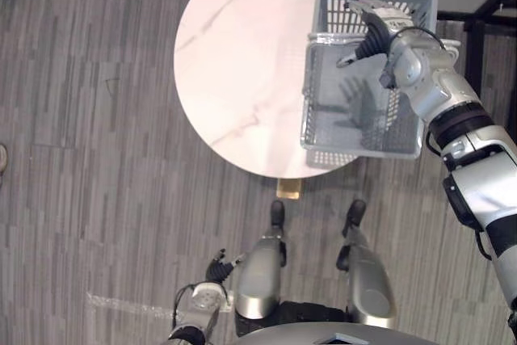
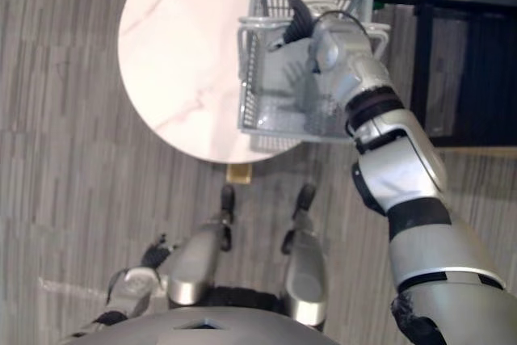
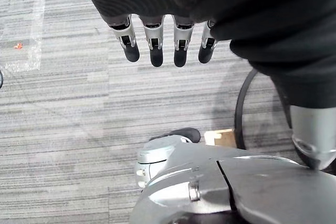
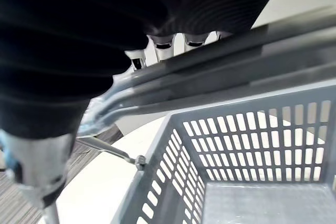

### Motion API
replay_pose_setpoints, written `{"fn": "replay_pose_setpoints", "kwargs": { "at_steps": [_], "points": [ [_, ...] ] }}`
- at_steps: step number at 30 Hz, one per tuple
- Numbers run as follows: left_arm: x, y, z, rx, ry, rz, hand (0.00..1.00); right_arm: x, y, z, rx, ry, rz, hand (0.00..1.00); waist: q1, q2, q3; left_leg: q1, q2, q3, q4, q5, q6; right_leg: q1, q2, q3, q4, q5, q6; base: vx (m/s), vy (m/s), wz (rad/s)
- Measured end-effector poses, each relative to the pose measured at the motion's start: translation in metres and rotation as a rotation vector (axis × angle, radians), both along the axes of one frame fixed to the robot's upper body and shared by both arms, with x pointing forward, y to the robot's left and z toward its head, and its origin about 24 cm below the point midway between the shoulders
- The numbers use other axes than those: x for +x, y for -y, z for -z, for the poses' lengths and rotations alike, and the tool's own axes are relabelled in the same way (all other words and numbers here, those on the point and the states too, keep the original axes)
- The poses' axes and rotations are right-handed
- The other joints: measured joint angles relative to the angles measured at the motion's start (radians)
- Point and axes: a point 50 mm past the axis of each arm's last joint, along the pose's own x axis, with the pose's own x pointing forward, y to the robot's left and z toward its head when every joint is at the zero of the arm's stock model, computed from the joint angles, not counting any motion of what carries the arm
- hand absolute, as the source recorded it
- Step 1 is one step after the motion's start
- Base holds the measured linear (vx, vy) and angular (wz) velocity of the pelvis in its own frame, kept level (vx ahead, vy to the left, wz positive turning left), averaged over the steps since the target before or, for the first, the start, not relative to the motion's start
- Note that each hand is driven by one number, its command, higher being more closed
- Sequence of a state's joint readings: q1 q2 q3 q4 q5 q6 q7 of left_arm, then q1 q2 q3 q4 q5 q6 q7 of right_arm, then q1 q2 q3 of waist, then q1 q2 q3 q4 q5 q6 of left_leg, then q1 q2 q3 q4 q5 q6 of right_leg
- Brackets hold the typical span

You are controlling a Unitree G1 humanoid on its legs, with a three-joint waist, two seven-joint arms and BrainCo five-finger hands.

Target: Pick vegetable in the basket

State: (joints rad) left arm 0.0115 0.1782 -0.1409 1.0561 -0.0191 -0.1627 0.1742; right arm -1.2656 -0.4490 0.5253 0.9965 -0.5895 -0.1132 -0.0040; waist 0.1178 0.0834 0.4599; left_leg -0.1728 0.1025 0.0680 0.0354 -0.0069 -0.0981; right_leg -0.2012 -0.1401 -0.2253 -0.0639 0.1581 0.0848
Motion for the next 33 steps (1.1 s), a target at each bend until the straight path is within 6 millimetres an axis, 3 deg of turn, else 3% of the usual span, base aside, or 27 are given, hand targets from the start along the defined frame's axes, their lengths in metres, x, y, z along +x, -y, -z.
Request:
{"fn": "replay_pose_setpoints", "kwargs": {
  "at_steps": [7,19,33],
  "points": [
    [0.010,-0.004,-0.004,0.014,0.032,-0.034,0.00,0.000,-0.001,-0.002,-0.004,0.001,0.000,0.00,0.003,-0.015,0.008,-0.017,-0.002,-0.028,-0.009,0.019,-0.001,-0.004,-0.003,-0.028,0.003,0.000,0.000,0.00,0.007,0.12],
    [0.009,-0.005,-0.004,0.017,0.032,-0.034,0.00,0.003,0.016,0.002,0.048,-0.011,0.058,0.00,0.005,-0.015,0.008,-0.016,-0.003,-0.038,-0.043,0.049,-0.002,-0.018,-0.004,-0.036,0.014,0.000,0.000,0.00,0.002,0.02],
    [0.010,-0.012,-0.006,0.032,0.036,-0.038,0.00,0.002,0.016,-0.001,0.049,0.017,0.045,0.00,-0.002,-0.015,0.008,-0.014,-0.003,-0.011,-0.056,0.052,-0.002,-0.039,-0.003,-0.008,0.014,0.004,0.001,0.02,0.009,-0.05]
  ]
}}
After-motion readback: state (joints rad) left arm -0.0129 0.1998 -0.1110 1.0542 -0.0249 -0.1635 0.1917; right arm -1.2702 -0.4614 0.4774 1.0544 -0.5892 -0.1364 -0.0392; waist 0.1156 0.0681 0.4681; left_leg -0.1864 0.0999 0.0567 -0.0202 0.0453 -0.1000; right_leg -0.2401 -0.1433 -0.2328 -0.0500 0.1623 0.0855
